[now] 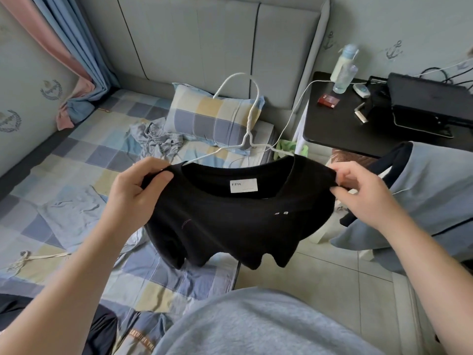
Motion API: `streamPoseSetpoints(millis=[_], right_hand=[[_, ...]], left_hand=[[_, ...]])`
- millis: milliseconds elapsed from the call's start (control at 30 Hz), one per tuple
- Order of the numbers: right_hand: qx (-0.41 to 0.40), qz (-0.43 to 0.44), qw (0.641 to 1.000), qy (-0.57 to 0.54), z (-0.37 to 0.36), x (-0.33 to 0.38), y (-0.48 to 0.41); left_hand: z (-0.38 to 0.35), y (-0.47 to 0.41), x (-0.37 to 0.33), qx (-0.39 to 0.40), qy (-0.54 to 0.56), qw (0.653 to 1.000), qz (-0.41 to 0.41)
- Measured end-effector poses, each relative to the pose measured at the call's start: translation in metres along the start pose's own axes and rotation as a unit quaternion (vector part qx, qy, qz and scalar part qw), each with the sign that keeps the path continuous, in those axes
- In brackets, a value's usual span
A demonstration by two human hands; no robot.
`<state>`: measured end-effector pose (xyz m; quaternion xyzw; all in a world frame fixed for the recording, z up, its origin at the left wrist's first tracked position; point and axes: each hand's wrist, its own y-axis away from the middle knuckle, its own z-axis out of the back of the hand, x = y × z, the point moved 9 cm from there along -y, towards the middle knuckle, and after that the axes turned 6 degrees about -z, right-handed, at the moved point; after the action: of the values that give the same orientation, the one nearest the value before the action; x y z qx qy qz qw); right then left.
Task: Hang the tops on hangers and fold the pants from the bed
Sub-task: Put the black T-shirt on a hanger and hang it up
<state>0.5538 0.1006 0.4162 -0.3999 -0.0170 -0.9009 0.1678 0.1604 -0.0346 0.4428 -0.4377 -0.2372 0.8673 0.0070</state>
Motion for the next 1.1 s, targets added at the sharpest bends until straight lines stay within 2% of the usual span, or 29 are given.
streamPoseSetpoints(millis=[100,233,367,567,700,833,1000,1100], right_hand=[[0.002,-0.053,0.998,-0.034,-0.004,-0.011,0.001],[-0.034,0.029,0.999,0.001,0.0,0.009,0.011],[-0.092,0.055,0.994,0.024,0.016,0.008,0.028],[-0.074,-0.052,0.996,0.001,0.056,-0.041,0.069],[-0.067,-0.109,0.992,-0.017,0.089,-0.068,0.113],[-0.094,-0.139,0.986,-0.004,0.131,-0.091,0.16],[-0.105,-0.233,0.967,-0.009,0.198,-0.139,0.237],[-0.147,-0.286,0.946,-0.029,0.239,-0.167,0.29]], left_hand=[[-0.004,-0.002,-0.007,0.006,0.026,1.0,-0.01],[-0.014,-0.008,-0.009,0.021,0.034,0.999,-0.006],[-0.035,-0.017,-0.008,0.036,0.033,0.999,0.006],[-0.097,-0.034,-0.026,0.112,0.03,0.993,-0.009],[-0.163,-0.045,-0.062,0.158,0.002,0.986,-0.06],[-0.239,-0.051,-0.109,0.184,-0.019,0.975,-0.122],[-0.347,-0.044,-0.191,0.218,-0.039,0.952,-0.212],[-0.416,-0.035,-0.244,0.25,-0.031,0.936,-0.246]])
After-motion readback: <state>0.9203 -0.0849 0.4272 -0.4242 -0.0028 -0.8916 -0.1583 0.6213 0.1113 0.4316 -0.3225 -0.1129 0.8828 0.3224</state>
